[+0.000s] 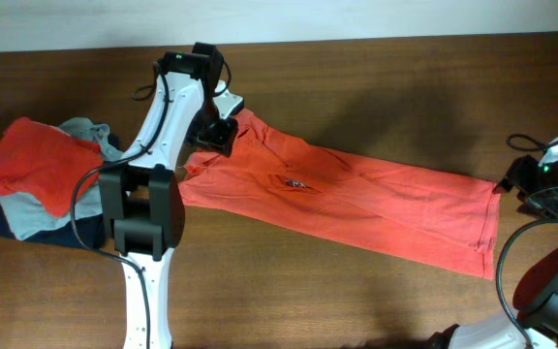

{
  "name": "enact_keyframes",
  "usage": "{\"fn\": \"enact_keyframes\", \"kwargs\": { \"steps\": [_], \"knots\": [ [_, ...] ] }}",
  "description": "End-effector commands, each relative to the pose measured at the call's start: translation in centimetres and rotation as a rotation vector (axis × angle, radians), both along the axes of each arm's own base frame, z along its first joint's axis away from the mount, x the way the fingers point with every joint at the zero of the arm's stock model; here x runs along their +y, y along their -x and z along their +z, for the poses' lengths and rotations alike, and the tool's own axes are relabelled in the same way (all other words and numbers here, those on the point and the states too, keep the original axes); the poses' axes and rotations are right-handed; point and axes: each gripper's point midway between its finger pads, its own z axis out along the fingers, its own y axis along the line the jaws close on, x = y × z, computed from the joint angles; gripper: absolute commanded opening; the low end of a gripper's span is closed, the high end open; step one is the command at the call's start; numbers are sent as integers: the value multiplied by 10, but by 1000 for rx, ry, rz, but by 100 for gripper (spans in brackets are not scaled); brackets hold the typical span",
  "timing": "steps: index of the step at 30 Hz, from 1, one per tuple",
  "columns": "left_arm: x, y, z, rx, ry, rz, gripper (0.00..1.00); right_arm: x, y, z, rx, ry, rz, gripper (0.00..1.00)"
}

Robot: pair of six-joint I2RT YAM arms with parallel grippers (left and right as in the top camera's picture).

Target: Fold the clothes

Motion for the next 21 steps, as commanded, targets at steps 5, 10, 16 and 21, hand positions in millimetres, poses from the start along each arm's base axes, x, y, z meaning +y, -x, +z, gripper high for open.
{"fn": "enact_keyframes", "kwargs": {
  "steps": [5,10,16,21],
  "knots": [
    [7,-11,11,-70,-43,-14,16,21,-15,11,-71,-40,64,61],
    [-7,4,22,-36,-15,-58,22,33,-24,12,-94,-45,129,63],
    [-38,9,42,-95,-9,-154,31,32,-26,12,-95,-30,134,64],
    [-64,2,28,-137,-4,-202,39,32,-26,12,-96,-30,134,64]
  ]
}}
